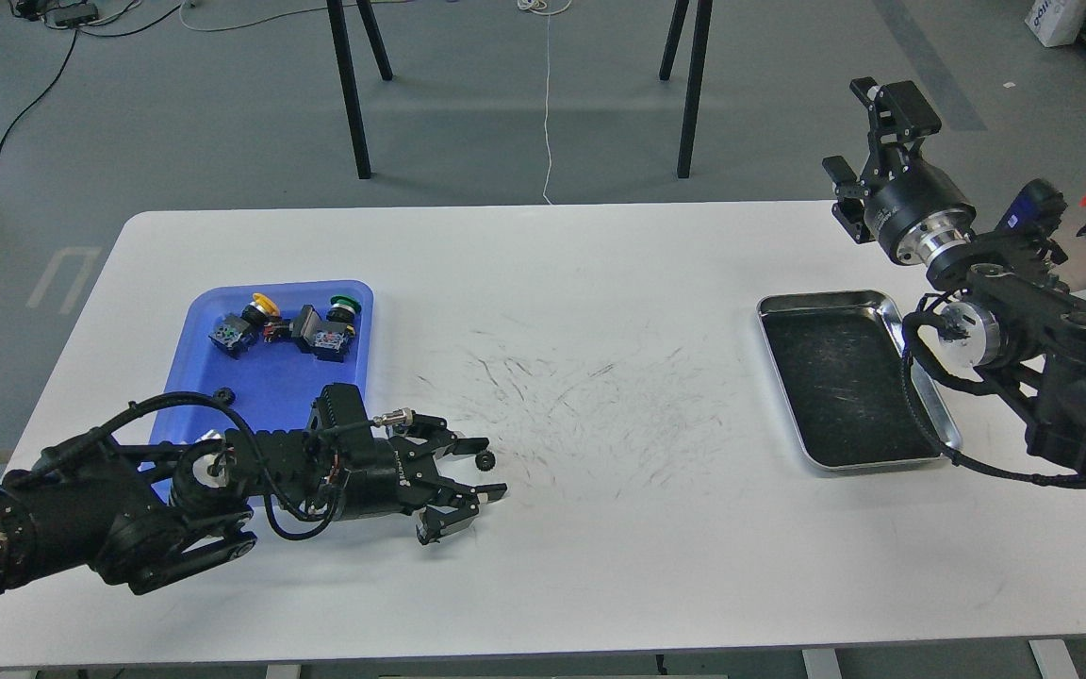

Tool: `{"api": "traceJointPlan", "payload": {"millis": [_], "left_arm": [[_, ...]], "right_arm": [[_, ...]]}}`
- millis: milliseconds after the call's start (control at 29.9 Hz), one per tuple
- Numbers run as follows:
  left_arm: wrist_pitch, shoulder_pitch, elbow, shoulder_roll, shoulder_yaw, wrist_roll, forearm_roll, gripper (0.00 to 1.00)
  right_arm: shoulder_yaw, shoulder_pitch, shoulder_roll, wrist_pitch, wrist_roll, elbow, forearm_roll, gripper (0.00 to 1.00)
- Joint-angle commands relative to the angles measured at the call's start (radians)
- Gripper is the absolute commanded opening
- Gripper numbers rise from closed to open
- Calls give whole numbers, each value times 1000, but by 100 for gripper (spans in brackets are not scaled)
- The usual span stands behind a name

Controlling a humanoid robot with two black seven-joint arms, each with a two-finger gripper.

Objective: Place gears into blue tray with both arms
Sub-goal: 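Close the left gripper on the gear and lift it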

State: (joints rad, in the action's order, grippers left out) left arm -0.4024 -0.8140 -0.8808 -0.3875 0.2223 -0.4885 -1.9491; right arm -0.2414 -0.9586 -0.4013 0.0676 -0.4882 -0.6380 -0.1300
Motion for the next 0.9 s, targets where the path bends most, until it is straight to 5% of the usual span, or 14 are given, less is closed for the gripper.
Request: {"api": "traceJointPlan", "payload": {"millis": [0,535,869], "left_arm": [[-21,3,3,-1,3,0,-27,52],[-56,10,31,1,5,0,-28,19],[-72,10,31,2,5,0,-28,13]], "right_arm": [[1,-3,1,0,-1,0,0,99],[1,-5,-1,-2,-1,0,1,99],[1,-2,-1,-2,-1,0,0,99]]}}
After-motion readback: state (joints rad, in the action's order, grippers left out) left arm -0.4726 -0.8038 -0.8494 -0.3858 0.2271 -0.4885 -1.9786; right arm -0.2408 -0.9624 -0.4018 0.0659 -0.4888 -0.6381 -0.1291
